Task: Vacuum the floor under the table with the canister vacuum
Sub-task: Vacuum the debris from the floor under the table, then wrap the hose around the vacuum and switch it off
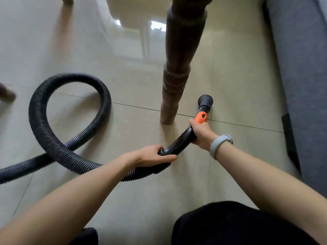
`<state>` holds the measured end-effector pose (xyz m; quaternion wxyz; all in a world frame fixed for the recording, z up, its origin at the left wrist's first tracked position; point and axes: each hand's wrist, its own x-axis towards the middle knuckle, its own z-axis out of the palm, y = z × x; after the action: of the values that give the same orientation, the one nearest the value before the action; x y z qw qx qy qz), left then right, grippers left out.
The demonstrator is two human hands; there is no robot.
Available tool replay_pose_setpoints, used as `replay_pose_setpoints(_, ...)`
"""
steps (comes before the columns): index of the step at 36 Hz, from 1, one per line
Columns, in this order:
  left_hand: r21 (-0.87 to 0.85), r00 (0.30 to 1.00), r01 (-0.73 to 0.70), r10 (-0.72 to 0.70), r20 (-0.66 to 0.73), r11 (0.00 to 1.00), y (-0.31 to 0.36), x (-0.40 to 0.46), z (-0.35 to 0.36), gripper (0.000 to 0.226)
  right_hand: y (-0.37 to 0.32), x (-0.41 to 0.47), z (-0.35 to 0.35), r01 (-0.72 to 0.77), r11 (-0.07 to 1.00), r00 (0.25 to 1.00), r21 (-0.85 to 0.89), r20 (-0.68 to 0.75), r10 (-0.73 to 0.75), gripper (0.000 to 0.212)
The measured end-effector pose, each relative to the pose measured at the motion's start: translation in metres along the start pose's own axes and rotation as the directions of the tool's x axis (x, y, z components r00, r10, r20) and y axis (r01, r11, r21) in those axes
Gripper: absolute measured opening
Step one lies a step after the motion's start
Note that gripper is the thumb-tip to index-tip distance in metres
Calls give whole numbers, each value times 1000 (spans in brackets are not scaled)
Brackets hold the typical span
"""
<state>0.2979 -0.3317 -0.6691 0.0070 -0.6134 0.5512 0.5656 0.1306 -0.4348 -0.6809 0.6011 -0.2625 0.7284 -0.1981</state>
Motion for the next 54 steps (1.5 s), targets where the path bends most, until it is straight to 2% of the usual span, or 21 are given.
replay_pose_setpoints(5,39,996,53,-56,69,998,-39,-29,6,41,26,-27,39,-77,996,994,-50,69,80,52)
replay_pose_setpoints(10,54,980,94,-102,168,994,-59,-50,16,46,60,-48,45,-163,985,981,-58,100,168,46)
replay_pose_setpoints(16,137,951,166,-195,240,977,-77,-70,-7,44,55,-79,71,-324,946,944,-5,62,323,34)
replay_pose_setpoints(21,121,964,214,-230,132,969,-95,-121,-38,47,37,-126,111,-441,897,895,26,88,437,18)
replay_pose_setpoints(24,81,964,263,-265,8,961,-105,-166,-56,48,29,-161,135,-530,847,845,52,125,521,20)
replay_pose_setpoints(28,149,931,340,-310,-192,928,-111,-229,-73,53,20,-209,163,-602,798,791,37,165,589,11)
replay_pose_setpoints(31,53,896,365,-335,-291,930,-114,-279,-80,52,8,-251,184,-610,793,782,11,173,599,13)
replay_pose_setpoints(34,-20,863,361,-342,-372,932,-111,-326,-89,51,-8,-294,203,-570,820,808,-43,152,569,21)
replay_pose_setpoints(37,-150,842,354,-384,-379,923,-105,-370,-98,49,-23,-335,218,-465,876,872,-126,106,478,10)
replay_pose_setpoints(39,-246,833,343,-415,-367,907,-101,-399,-104,49,-37,-366,230,-394,900,905,-189,93,415,11)
replay_pose_setpoints(41,-306,818,333,-434,-376,892,-96,-428,-110,50,-52,-399,243,-317,915,938,-251,58,341,36)
replay_pose_setpoints(43,-378,790,318,-464,-402,869,-92,-457,-114,50,-69,-434,257,-238,917,961,-321,58,270,51)
replay_pose_setpoints(46,-465,789,271,-471,-394,843,-85,-500,-123,53,-92,-486,276,-157,899,966,-410,124,225,56)
replay_pose_setpoints(51,-489,822,281,-470,-322,826,-72,-567,-145,45,-109,-551,302,-46,849,960,-526,212,183,61)
replay_pose_setpoints(54,-540,819,251,-473,-323,803,-68,-597,-157,40,-117,-586,315,21,802,964,-597,224,142,56)
